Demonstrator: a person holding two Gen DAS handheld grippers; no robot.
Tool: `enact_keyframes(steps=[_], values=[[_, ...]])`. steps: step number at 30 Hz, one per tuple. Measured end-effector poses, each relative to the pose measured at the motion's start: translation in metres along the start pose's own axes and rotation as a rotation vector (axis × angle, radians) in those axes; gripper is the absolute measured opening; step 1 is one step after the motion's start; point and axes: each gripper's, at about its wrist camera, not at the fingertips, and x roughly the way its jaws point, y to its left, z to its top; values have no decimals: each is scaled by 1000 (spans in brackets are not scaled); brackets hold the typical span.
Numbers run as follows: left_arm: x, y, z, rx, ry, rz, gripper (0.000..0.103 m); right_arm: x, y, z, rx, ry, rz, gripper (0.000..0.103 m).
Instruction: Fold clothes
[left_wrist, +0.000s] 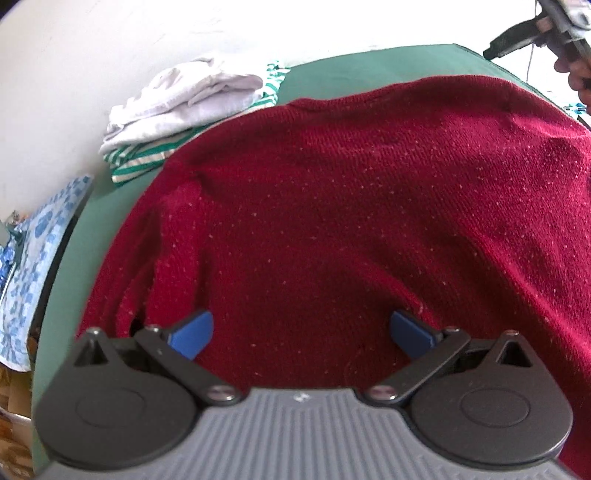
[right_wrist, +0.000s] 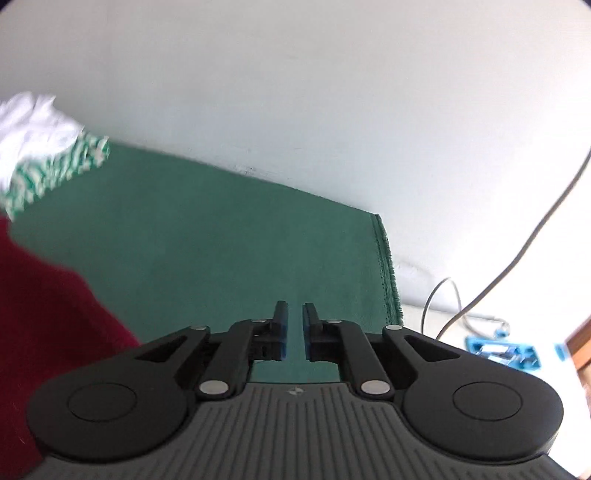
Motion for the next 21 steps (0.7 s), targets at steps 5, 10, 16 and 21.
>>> enact_keyframes(steps=[5,10,16,21], values=[[1,4,-3,-11,-28,-20,103,-43,29,-18,-57,10,328,61],[2,11,-9,-28,-57,-54,102,-18,36,-25,-37,104,255,46],[-5,30,-31,-37,-100,-93,102,28,-11,-13,131,92,-10,37],[-19,39,-49,32,-158,-72,102,-28,-12,-15,218,-2,166,53]])
